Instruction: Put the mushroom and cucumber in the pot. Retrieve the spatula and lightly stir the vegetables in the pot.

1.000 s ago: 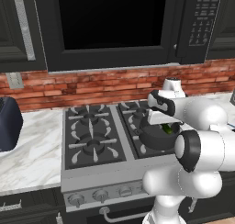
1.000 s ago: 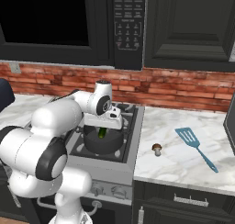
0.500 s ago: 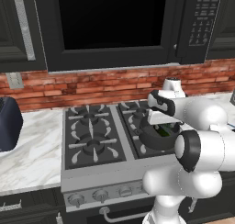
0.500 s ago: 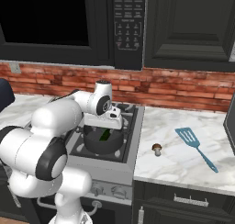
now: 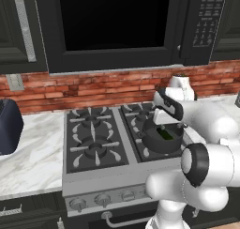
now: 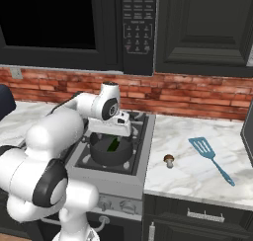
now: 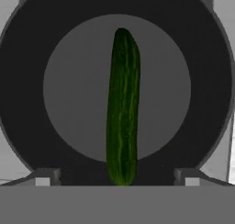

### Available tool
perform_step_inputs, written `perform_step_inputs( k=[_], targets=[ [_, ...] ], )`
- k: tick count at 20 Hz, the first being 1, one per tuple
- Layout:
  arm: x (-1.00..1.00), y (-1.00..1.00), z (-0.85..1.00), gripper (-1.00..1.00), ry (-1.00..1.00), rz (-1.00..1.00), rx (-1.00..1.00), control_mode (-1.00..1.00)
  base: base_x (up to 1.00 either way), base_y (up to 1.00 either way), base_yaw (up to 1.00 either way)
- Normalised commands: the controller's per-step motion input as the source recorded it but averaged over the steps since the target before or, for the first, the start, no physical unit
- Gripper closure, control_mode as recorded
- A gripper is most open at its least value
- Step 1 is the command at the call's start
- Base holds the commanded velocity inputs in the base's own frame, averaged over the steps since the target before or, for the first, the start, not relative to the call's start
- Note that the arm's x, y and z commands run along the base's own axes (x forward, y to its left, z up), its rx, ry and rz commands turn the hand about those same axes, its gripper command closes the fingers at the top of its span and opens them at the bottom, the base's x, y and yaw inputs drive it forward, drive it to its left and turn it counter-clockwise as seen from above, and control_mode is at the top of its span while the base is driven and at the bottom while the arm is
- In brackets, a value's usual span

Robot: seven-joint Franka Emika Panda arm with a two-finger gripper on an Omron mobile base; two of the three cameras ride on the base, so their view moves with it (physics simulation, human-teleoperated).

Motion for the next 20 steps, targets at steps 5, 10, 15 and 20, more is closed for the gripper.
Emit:
perform_step_inputs(
  k=[5, 10, 15, 20],
  targets=[
    [-0.43, 0.0, 0.5, -1.0, -0.08, 0.0, 0.0, -1.0, 0.0, 0.0, 0.0],
    [-0.46, -0.07, 0.36, -1.0, -0.1, 0.0, 0.0, -1.0, 0.0, 0.0, 0.0],
    [-0.44, -0.15, 0.26, -1.0, -0.12, 0.0, 0.0, -1.0, 0.0, 0.0, 0.0],
    [-0.15, -0.56, 0.11, -1.0, -0.23, -0.01, 0.0, -1.0, 0.0, 0.0, 0.0]
  ],
)
